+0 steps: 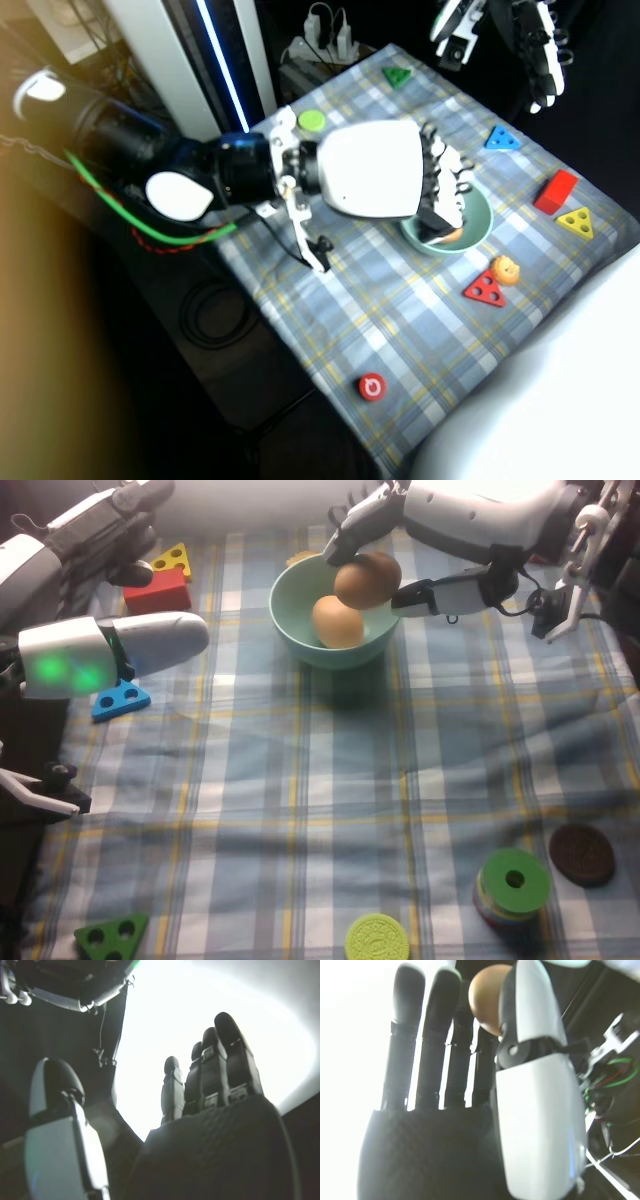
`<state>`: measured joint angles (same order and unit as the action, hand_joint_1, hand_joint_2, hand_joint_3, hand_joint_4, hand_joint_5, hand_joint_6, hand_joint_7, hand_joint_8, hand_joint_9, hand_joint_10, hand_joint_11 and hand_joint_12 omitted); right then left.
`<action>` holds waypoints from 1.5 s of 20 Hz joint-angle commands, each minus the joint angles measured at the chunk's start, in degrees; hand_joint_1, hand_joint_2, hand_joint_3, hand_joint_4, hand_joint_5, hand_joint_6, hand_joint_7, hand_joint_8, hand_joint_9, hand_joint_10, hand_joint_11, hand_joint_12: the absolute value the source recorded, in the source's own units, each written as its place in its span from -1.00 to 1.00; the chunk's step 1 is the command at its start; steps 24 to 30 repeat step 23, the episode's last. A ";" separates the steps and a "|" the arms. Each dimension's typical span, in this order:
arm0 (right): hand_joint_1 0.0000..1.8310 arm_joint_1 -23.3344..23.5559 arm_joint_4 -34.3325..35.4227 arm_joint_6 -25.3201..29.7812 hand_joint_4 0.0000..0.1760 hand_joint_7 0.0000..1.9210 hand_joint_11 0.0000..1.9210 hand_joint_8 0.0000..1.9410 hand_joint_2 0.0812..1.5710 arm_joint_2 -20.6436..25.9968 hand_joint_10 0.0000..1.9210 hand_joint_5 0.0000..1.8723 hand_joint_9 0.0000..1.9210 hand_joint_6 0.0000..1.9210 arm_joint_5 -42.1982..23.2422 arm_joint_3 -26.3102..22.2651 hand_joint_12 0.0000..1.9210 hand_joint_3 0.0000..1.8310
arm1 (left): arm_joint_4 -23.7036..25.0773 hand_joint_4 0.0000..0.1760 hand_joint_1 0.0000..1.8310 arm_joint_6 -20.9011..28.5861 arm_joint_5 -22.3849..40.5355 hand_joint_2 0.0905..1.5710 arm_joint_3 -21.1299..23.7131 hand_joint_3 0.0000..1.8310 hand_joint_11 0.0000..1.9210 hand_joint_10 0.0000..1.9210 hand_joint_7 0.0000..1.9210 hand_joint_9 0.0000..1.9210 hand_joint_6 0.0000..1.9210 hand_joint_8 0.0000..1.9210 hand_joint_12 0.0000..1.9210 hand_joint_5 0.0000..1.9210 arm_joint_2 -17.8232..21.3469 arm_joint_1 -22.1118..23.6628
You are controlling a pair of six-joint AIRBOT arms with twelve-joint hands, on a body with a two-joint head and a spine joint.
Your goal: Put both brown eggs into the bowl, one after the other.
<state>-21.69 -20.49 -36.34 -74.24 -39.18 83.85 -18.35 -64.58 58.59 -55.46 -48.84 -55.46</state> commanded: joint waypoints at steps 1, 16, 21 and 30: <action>0.11 0.77 1.76 -0.24 0.00 -0.43 -0.98 -0.95 0.35 0.41 -0.97 -0.28 -0.51 -0.86 -6.16 0.24 0.19 -1.00 | 0.38 0.88 -0.10 0.75 7.02 0.03 -0.17 -1.00 -1.00 -1.00 -0.89 -0.78 -1.00 -1.00 0.09 -0.77 -0.13 0.74; -0.12 -13.56 18.00 -0.23 -0.67 -0.63 -0.98 -1.00 0.47 14.61 -0.99 -0.65 -0.66 -1.00 -32.76 -11.47 -0.24 -0.99 | 3.77 -0.06 -0.19 14.18 24.39 0.04 0.99 -1.00 -1.00 -0.99 -0.95 -0.96 -1.00 -1.00 -0.93 -0.96 2.20 -2.41; -0.44 -25.09 24.31 -0.23 -0.73 -0.58 -0.78 -0.99 0.57 17.72 -0.99 -0.67 -0.53 -1.00 -52.40 -17.68 -0.44 -1.00 | 4.49 -0.60 -0.40 23.59 36.15 0.24 1.18 -0.99 -0.81 -0.99 -0.84 -0.81 -1.00 -0.99 -0.89 -0.94 2.32 -6.53; -0.40 -26.72 24.51 -0.24 -0.72 -0.48 -0.67 -1.00 0.66 18.22 -0.99 -0.75 -0.42 -1.00 -57.14 -18.94 -0.55 -1.00 | 4.73 0.11 -0.79 26.30 40.75 0.57 1.13 -0.99 -0.98 -1.00 -0.75 -0.87 -0.84 -1.00 -0.97 -0.42 2.65 -7.74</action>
